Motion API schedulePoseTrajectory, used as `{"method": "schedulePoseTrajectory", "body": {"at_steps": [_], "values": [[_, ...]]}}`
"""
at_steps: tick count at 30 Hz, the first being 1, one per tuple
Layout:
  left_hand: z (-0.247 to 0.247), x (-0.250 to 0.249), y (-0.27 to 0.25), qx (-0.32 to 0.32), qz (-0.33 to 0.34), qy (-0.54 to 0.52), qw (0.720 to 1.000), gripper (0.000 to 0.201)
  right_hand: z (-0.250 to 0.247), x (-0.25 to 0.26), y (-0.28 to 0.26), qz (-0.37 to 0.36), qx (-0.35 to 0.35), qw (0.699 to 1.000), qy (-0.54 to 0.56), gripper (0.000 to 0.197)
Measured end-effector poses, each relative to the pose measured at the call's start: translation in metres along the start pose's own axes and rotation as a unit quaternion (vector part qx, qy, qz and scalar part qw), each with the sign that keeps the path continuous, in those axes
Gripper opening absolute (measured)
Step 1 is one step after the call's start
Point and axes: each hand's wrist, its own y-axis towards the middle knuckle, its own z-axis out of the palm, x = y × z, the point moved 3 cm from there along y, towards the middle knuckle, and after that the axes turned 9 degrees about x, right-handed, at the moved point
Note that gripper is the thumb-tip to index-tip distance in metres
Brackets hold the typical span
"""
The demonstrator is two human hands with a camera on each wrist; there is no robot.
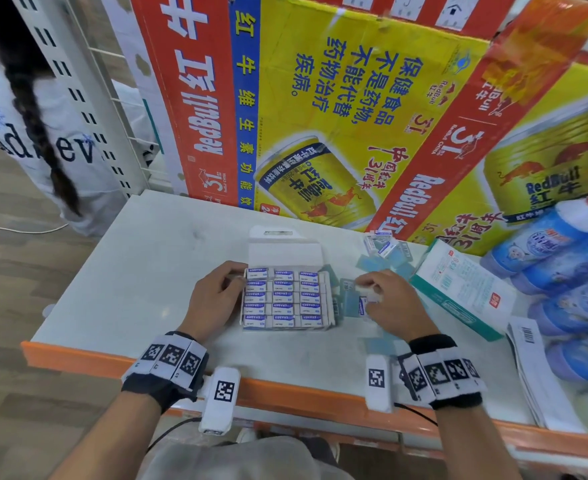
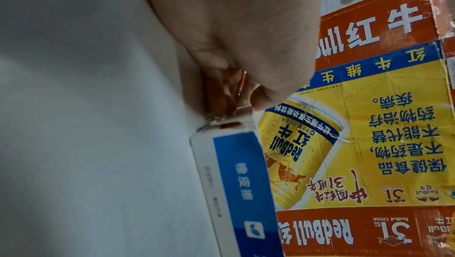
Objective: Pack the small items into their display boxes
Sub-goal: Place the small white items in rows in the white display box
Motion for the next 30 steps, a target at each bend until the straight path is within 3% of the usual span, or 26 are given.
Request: {"method": "schedulePoseTrajectory", "body": {"at_steps": [2, 4, 15, 20, 23, 30], "values": [[0.0, 0.0, 0.0, 0.002, -0.001, -0.003, 1.0, 0.029, 0.005, -0.002, -0.002, 0.026, 0.039, 0.995, -0.085, 0.053], [0.0, 0.0, -0.001, 0.003, -0.002, -0.005, 1.0, 0.029, 0.007, -0.001, -0.003, 0.04, 0.033, 0.992, -0.113, 0.053], [-0.002, -0.004, -0.002, 0.007, -0.005, -0.002, 1.0, 0.028, -0.002, -0.004, -0.001, 0.025, -0.061, 0.997, 0.049, 0.025], [-0.002, -0.003, -0.002, 0.007, -0.011, -0.003, 1.0, 0.024, -0.002, 0.003, 0.001, -0.019, -0.113, 0.988, 0.107, 0.013], [-0.001, -0.001, -0.001, 0.004, -0.011, 0.001, 1.0, 0.028, 0.0, 0.011, -0.001, -0.052, -0.143, 0.979, 0.133, 0.018], [-0.001, 0.0, -0.001, 0.001, -0.015, -0.002, 1.0, 0.026, 0.01, 0.036, 0.005, -0.137, -0.093, 0.973, 0.161, 0.003]]}}
